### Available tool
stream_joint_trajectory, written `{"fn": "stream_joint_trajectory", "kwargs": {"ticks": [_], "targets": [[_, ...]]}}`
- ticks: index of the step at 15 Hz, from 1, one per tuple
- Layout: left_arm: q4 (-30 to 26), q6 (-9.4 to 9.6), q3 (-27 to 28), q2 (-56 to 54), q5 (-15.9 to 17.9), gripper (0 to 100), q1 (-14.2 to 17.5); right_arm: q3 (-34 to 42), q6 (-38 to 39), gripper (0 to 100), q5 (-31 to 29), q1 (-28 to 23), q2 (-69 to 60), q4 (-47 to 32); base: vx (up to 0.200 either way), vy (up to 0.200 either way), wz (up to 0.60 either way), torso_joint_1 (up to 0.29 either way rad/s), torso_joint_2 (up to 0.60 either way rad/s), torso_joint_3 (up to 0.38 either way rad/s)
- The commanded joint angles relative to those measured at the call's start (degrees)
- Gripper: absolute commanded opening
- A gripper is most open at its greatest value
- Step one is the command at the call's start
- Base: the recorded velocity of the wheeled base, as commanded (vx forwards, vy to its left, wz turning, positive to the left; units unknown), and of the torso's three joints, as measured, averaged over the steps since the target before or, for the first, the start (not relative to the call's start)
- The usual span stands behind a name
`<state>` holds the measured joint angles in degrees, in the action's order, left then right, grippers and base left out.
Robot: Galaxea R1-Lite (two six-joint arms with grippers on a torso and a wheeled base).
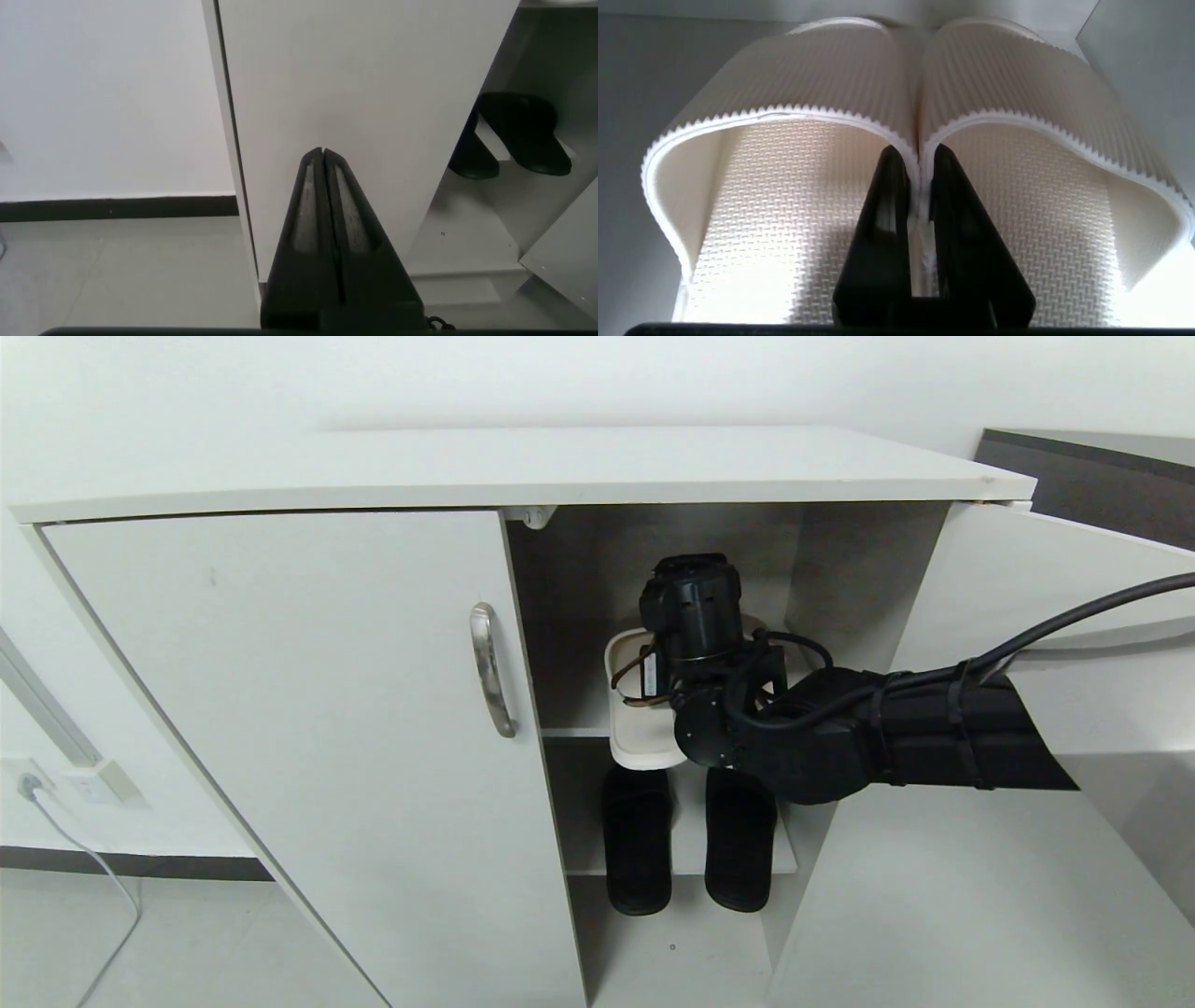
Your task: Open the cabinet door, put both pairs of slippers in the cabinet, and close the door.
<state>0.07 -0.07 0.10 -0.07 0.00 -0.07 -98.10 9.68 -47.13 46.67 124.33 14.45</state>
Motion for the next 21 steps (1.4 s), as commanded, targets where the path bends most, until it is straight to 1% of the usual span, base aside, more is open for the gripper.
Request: {"fn": "stream_joint_trajectory", "kwargs": {"ticks": [1,2,5,6,8,10,11,14,15,16,17,18,21], "targets": [[0.0,-0.01,0.0,0.1,0.0,0,0.0,0.1,0.1,0,0.0,0.0,-0.1,0.0,0.000,0.000,0.00,0.000,0.00,0.000],[0.0,-0.01,0.0,0.1,0.0,0,0.0,0.1,0.2,100,-0.1,0.0,-0.1,0.0,0.000,0.000,0.00,0.000,0.00,0.000],[0.0,-0.01,0.0,0.1,0.0,0,0.0,0.5,0.2,100,-0.1,0.1,-0.5,-0.1,0.000,0.000,0.00,0.000,0.00,0.000],[0.0,-0.01,0.0,0.1,0.0,0,0.0,1.7,0.1,100,-0.2,0.3,-1.2,0.0,0.000,0.000,0.00,0.000,0.00,0.000],[0.0,-0.01,0.0,0.1,0.0,0,0.0,6.6,0.1,100,-0.4,1.9,-4.8,0.7,0.000,0.000,0.00,0.000,0.00,0.000],[0.0,-0.01,0.0,0.1,0.0,0,0.0,12.1,0.7,100,-0.5,4.8,-9.9,2.1,0.000,0.000,0.00,0.000,0.00,0.000],[0.0,-0.01,0.0,0.1,0.0,0,0.1,13.5,0.8,100,-0.6,5.7,-11.6,2.5,0.000,0.000,0.00,0.000,0.00,0.000],[0.0,-0.01,0.0,0.1,0.0,0,0.1,23.1,1.7,100,-3.1,10.0,-18.7,4.6,0.000,0.000,0.00,0.000,0.00,0.000],[0.0,0.07,0.0,0.1,0.0,0,0.0,29.3,1.9,100,-3.1,13.0,-22.6,8.1,0.000,0.000,0.00,0.000,0.00,0.000],[0.0,0.07,0.0,0.1,0.0,0,0.0,33.1,1.5,0,-3.0,14.6,-24.8,9.8,0.000,0.000,0.00,0.000,0.00,0.000],[0.0,0.07,0.0,0.1,0.0,0,0.0,36.1,1.3,0,-2.7,15.5,-26.6,10.7,0.000,0.000,0.00,0.000,0.00,0.000],[0.0,-0.01,0.0,0.1,0.0,0,0.0,37.2,1.0,0,-2.8,15.6,-26.5,10.7,0.000,0.000,0.00,0.000,0.00,0.000],[0.0,-0.01,0.0,0.1,-0.2,0,0.0,37.7,0.9,0,-2.8,15.6,-25.3,11.0,0.000,0.000,0.00,0.000,0.00,0.000]]}}
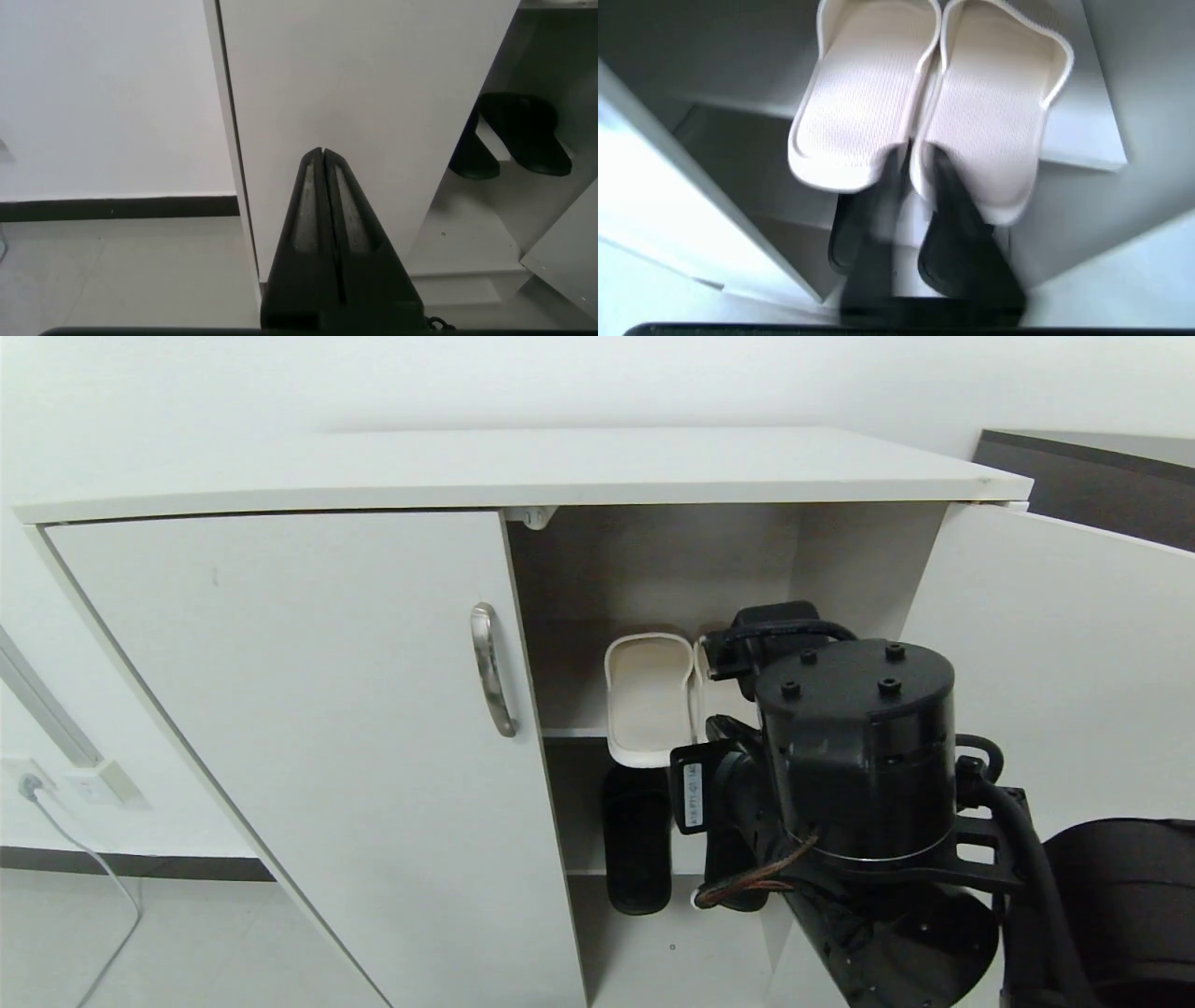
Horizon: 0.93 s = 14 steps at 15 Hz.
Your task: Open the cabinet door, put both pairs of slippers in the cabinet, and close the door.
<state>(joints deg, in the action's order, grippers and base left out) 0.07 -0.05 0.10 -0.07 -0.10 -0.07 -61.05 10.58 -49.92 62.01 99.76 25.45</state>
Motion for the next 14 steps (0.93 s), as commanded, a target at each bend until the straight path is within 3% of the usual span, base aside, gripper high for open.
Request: {"fn": "stream_joint_trajectory", "kwargs": {"ticks": [1,5,14], "targets": [[0.0,0.05,0.0,0.1,0.0,0,0.0,0.8,0.0,0,0.0,0.2,-0.4,0.0,0.000,0.000,0.00,0.000,0.00,0.000],[0.0,-0.04,0.0,0.1,0.1,0,0.0,0.7,0.1,0,0.2,0.1,0.3,0.0,0.000,0.000,0.00,0.000,0.00,0.000],[0.0,-0.04,0.0,0.1,0.1,0,0.0,0.8,0.1,0,0.0,0.1,0.4,0.0,-0.200,0.000,0.00,0.001,0.00,0.002]]}}
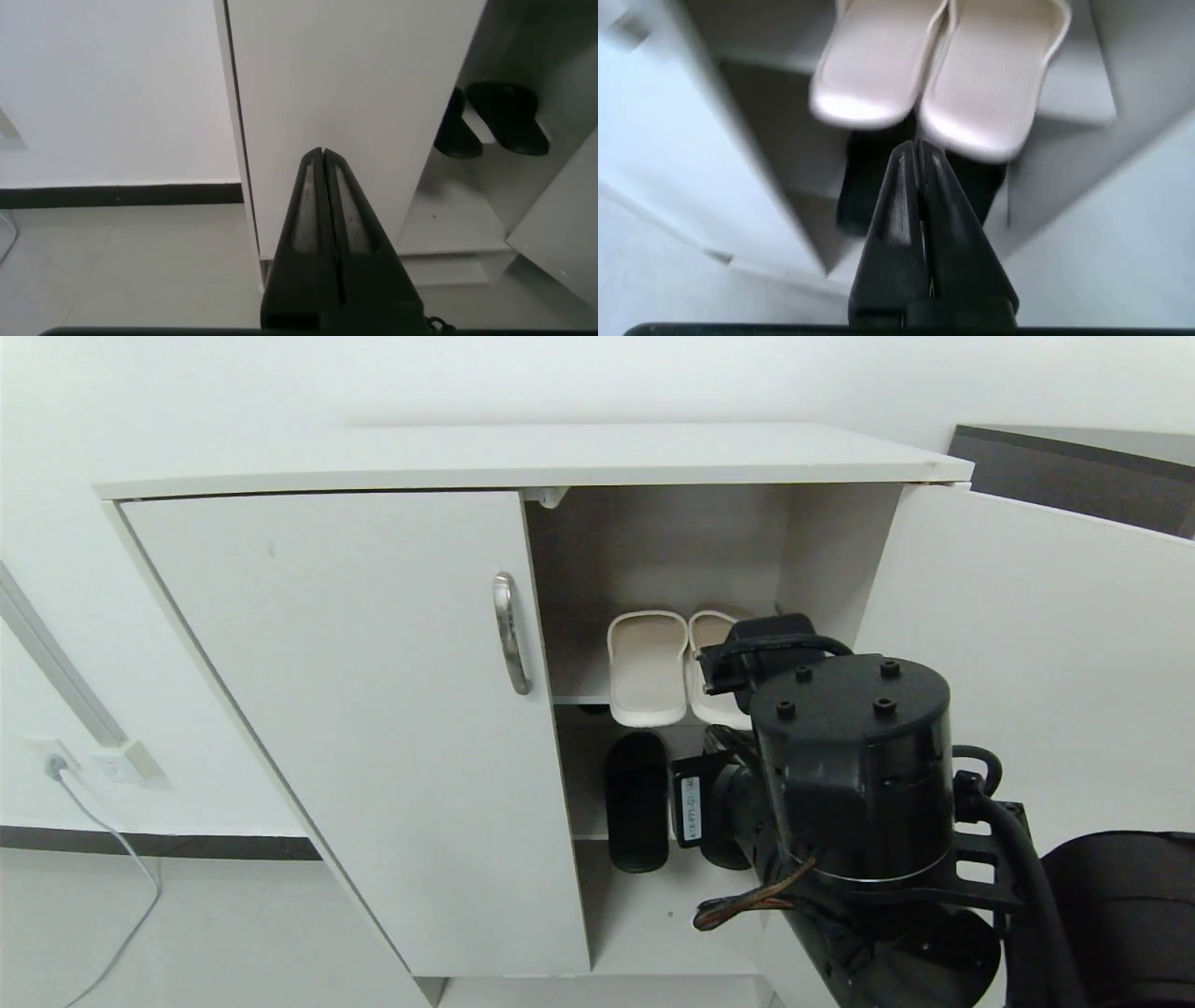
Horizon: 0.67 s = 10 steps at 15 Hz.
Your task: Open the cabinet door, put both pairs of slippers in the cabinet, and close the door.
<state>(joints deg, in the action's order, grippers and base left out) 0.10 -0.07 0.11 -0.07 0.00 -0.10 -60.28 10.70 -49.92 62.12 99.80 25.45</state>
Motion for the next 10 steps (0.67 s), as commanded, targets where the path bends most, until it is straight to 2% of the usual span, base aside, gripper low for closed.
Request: {"fn": "stream_joint_trajectory", "kwargs": {"ticks": [1,10], "targets": [[0.0,-0.01,0.0,0.1,0.0,0,0.0,0.0,0.0,0,0.0,-0.1,0.3,0.0,-0.200,0.000,0.00,0.002,0.00,0.002],[0.0,-0.01,0.0,0.1,0.0,0,0.0,2.2,0.2,0,1.4,-2.3,0.8,1.6,-0.200,0.000,0.00,0.002,0.00,0.002]]}}
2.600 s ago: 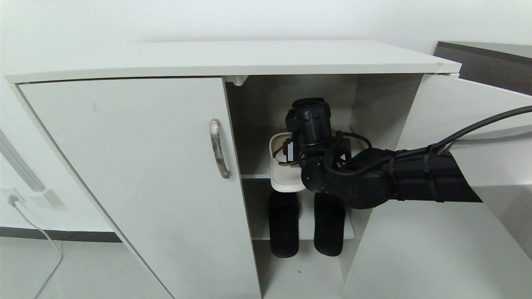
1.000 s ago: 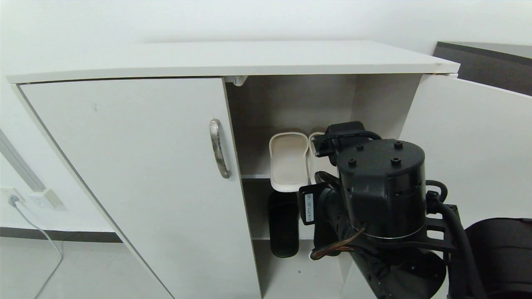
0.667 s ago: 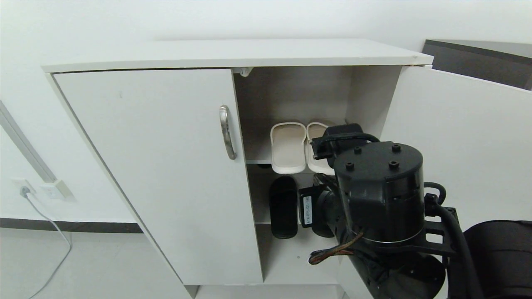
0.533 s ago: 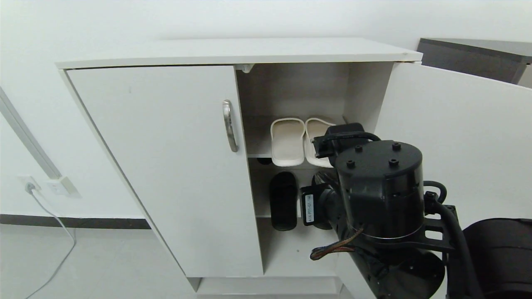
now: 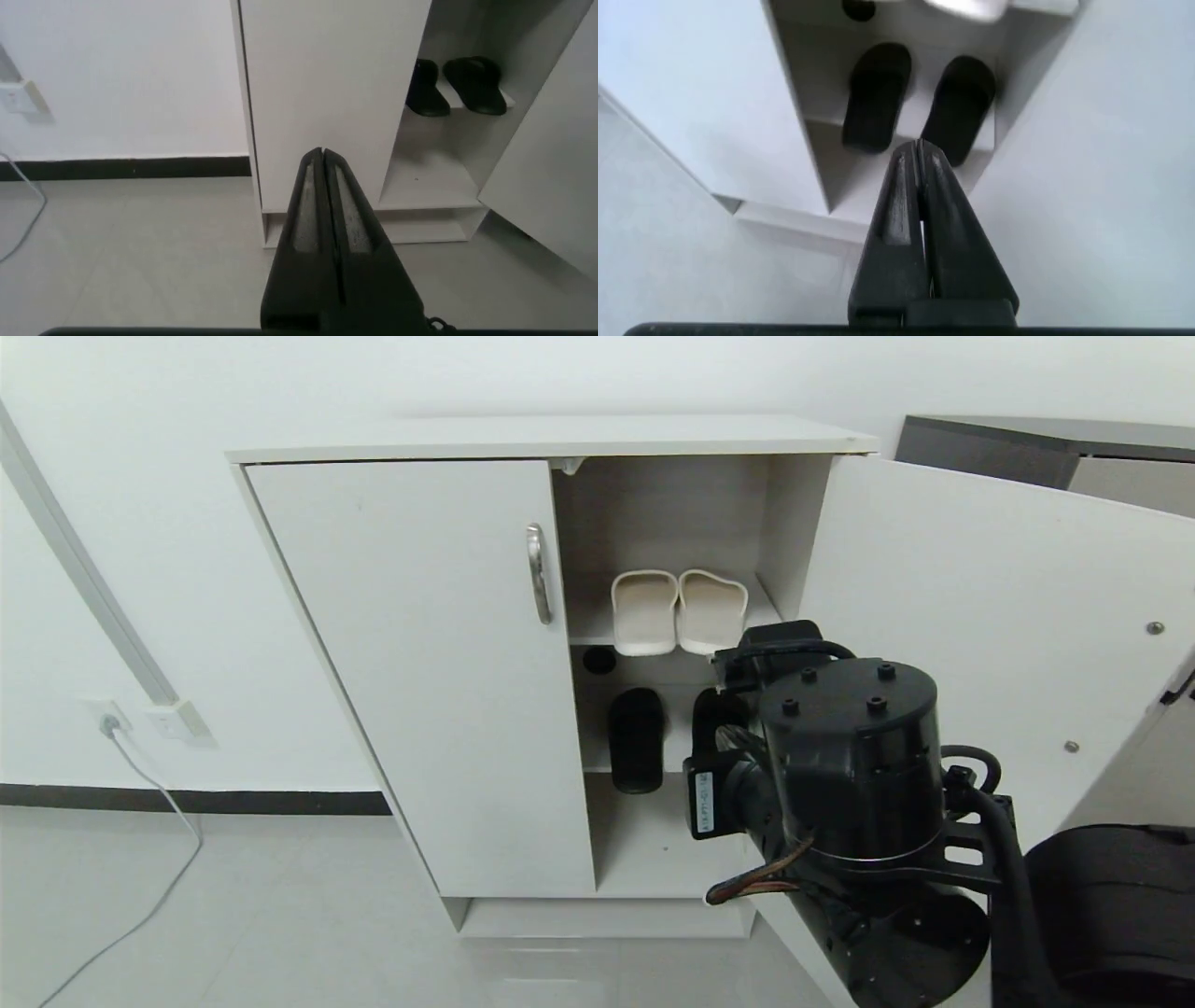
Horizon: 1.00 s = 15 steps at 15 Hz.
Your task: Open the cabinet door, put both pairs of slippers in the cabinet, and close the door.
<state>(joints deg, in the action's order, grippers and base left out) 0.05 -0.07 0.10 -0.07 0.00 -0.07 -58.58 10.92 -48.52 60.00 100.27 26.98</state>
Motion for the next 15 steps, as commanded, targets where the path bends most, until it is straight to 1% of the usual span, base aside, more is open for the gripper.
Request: {"fn": "stream_joint_trajectory", "kwargs": {"ticks": [1,2,3,5,9,10,12,15], "targets": [[0.0,-0.01,0.0,0.1,0.0,0,0.0,1.2,-0.3,0,0.5,-0.2,0.3,1.7,-0.200,0.000,0.00,0.007,0.01,0.012],[0.0,-0.01,0.0,0.1,0.0,0,0.0,2.1,-1.7,0,1.0,-0.9,0.5,4.3,-0.200,0.000,0.00,0.002,0.00,-0.002],[0.0,0.07,0.0,0.1,0.0,0,0.0,3.0,-2.9,0,1.2,-1.3,0.5,5.4,0.000,0.000,0.00,0.000,0.00,0.000],[0.0,0.07,0.0,0.1,0.0,0,0.0,3.7,-3.0,0,3.0,-1.4,0.5,6.2,0.000,0.000,0.00,0.000,0.00,0.000],[0.0,-0.01,0.0,0.1,0.0,0,0.0,4.3,-3.0,0,3.3,-1.4,0.5,7.2,0.000,0.000,0.00,0.000,0.00,0.000],[0.0,-0.01,0.0,0.1,0.0,0,0.0,4.4,-2.9,0,4.7,-1.4,0.5,7.8,0.000,0.000,0.00,0.000,0.00,0.000],[0.0,-0.01,0.0,0.1,0.0,0,0.0,6.8,-3.2,0,10.0,-1.8,0.4,12.7,0.000,0.000,0.00,0.000,0.00,0.000],[0.0,-0.01,0.0,0.1,0.0,0,0.0,8.4,-4.7,0,11.7,-2.5,0.6,16.6,0.000,0.000,0.00,0.000,0.00,0.000]]}}
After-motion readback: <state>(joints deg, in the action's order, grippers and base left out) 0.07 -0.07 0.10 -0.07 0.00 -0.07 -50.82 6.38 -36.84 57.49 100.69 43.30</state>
